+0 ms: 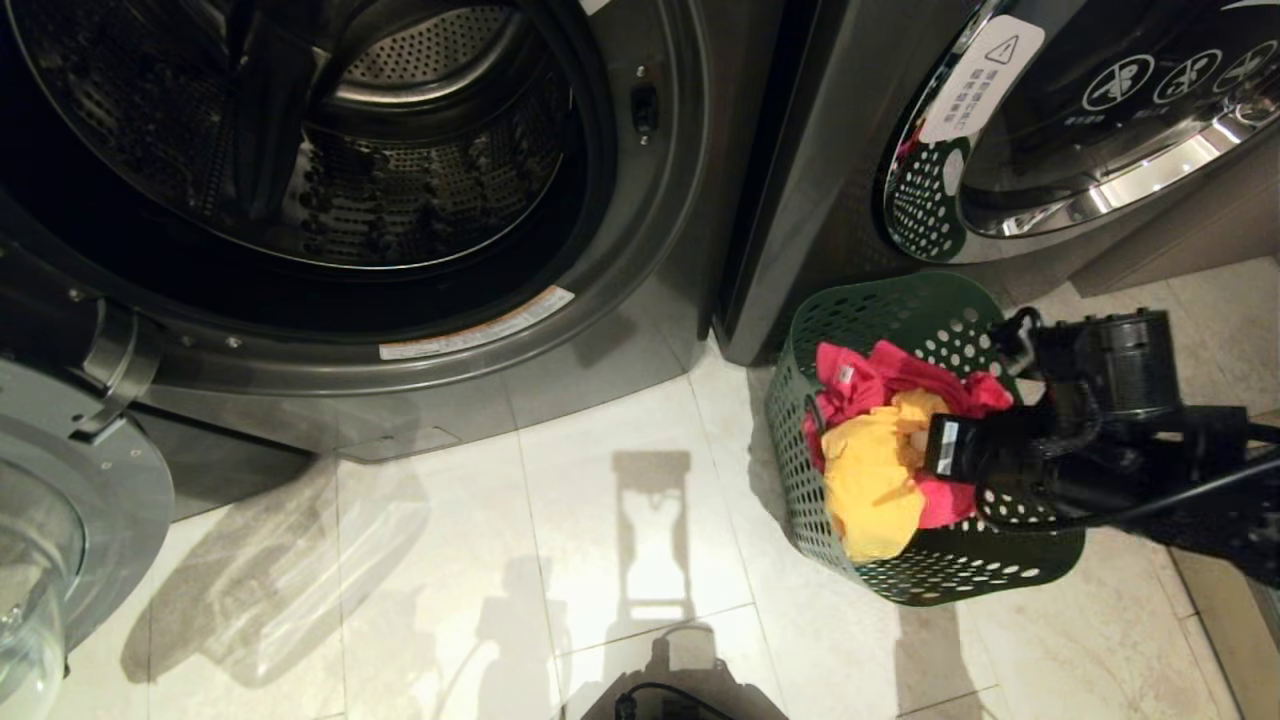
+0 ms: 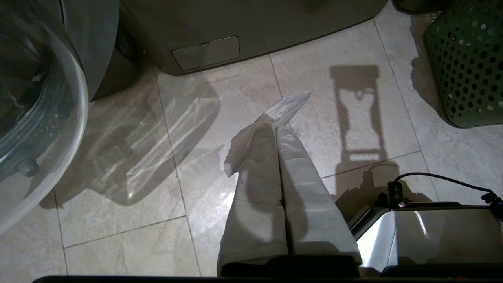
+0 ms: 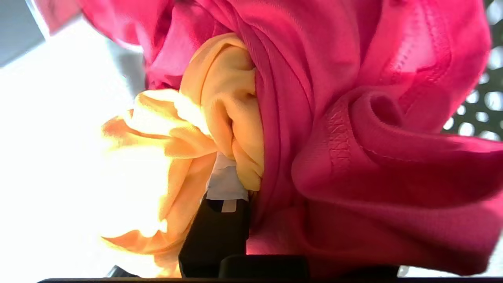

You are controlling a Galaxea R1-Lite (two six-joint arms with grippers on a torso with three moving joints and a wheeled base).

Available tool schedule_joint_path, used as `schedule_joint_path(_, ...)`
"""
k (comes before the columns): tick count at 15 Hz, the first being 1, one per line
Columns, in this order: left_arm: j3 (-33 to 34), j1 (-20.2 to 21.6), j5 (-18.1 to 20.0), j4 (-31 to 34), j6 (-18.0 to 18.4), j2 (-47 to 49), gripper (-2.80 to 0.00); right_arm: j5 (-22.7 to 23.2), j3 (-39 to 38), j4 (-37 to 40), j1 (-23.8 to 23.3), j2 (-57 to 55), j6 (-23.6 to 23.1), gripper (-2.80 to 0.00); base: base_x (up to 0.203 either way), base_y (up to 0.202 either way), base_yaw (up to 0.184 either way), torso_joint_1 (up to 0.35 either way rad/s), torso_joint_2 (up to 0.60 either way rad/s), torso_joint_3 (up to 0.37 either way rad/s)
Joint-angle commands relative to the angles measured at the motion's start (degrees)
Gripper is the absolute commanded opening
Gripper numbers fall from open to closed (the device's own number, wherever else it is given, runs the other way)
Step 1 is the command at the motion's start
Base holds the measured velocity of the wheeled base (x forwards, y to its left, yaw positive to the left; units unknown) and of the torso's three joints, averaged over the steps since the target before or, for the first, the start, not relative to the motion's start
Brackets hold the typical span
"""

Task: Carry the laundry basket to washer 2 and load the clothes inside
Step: Place the clothes into the washing machine

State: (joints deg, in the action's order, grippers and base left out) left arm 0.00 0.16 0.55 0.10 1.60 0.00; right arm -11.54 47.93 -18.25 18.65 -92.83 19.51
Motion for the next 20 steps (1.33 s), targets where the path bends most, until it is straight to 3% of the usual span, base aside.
schedule_joint_path(1,0.00,0.02,-0.11,-0.01,-0.01,0.09,-2.80,-1.11,4.17,13.34,4.92,15.76,-0.14,-2.80,0.000,0.000,0.000,0.000,0.00,0.000)
schedule_joint_path(5,0.00,0.02,-0.28,-0.01,-0.28,0.09,-2.80,-2.72,21.82,32.27,14.36,22.41,-0.26,-2.80,0.000,0.000,0.000,0.000,0.00,0.000)
schedule_joint_path(7,0.00,0.02,-0.37,-0.10,-0.41,0.09,-2.80,-3.40,28.23,35.89,17.72,23.03,-0.74,-2.80,0.000,0.000,0.000,0.000,0.00,0.000)
schedule_joint_path(11,-0.06,0.02,-0.37,-0.10,-0.87,0.09,-2.80,-4.64,35.13,37.05,22.10,21.02,-14.75,-2.80,0.000,0.000,0.000,0.000,0.00,0.000)
schedule_joint_path(17,0.00,0.02,-0.37,-0.10,-0.98,0.09,-2.80,-6.46,35.26,36.83,24.50,18.63,-26.16,-2.80,0.000,0.000,0.000,0.000,0.00,0.000)
schedule_joint_path(20,0.00,0.02,-0.37,-0.10,-0.98,0.09,-2.80,-6.47,35.83,36.53,24.50,17.95,-26.89,-2.80,0.000,0.000,0.000,0.000,0.00,0.000)
